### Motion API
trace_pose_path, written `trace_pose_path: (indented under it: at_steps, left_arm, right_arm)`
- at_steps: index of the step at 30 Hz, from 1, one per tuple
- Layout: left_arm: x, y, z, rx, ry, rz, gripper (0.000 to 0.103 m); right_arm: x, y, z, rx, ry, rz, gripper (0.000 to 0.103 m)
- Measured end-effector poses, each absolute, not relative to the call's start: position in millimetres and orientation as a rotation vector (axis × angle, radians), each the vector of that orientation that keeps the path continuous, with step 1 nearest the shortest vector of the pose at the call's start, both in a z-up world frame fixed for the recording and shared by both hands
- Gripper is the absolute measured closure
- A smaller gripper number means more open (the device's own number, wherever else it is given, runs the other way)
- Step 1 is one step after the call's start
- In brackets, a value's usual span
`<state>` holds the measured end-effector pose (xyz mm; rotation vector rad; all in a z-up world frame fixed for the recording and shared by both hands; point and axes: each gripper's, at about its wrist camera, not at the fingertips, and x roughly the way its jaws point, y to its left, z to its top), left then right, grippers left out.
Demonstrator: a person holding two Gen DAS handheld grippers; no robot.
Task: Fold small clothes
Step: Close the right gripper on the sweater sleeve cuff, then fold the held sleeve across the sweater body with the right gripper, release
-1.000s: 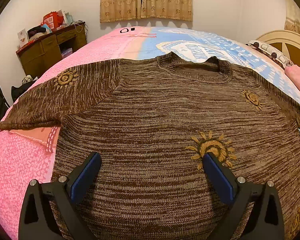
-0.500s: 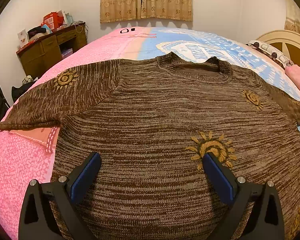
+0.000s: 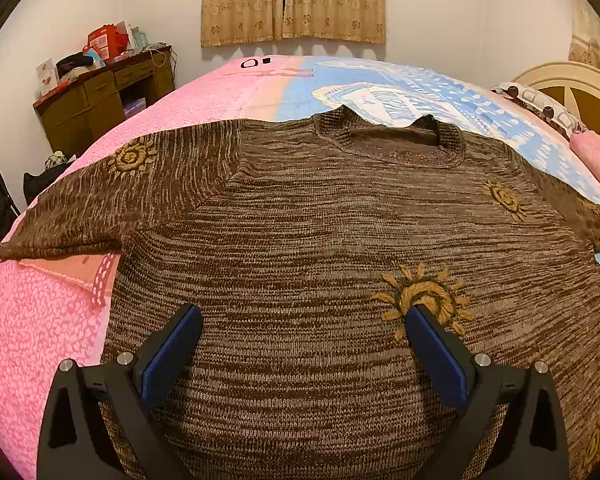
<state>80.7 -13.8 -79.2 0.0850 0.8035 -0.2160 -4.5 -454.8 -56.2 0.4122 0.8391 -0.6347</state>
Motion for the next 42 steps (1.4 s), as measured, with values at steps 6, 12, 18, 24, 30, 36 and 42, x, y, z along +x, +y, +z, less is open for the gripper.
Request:
trace_pose_path:
  at_steps: [6,12,18,24,30,36,42]
  left_arm:
    - [85.9,-8.6,-68.0,0.09,0.879,-0.245,0.001]
    - [83.0,22.9,-33.7,0.024,0.779,-0.21,0.001]
    - [90.8,61.3,-35.9,-0.039,0.787,-0.153,0.001]
    - [88.6,84.0,-43.3,-0.059,0.802,-0.132,0.001]
    - [90.0,84.0,-44.6,-0.042,0.787,-0.144,0.001]
    - [87.5,74.4,-48.4,-0.024,0.789,-0.156,0.001]
    - [87.3,91.4,-40.9,-0.053,0.766,-0.121,0.001]
  right_arm:
    - [0.2,-425.3,-8.8,0.445,0.753,-0.583,0.093]
    - [44.0,-302.8,51.9,0.31,0.682,-0.256,0.093]
    - [94.6,-156.9,21.9,0.266,0.711,0.094,0.092]
    - [120.4,-85.8,-59.6,0.327,0.806,0.255,0.055]
    - [92.5,-111.7,-45.6,0.432,0.724,0.268,0.044]
    - [99.6,-140.2,-38.5,0.361,0.791,0.105,0.064]
    - [117.1,-157.9,-70.0,0.496,0.846,-0.03,0.082]
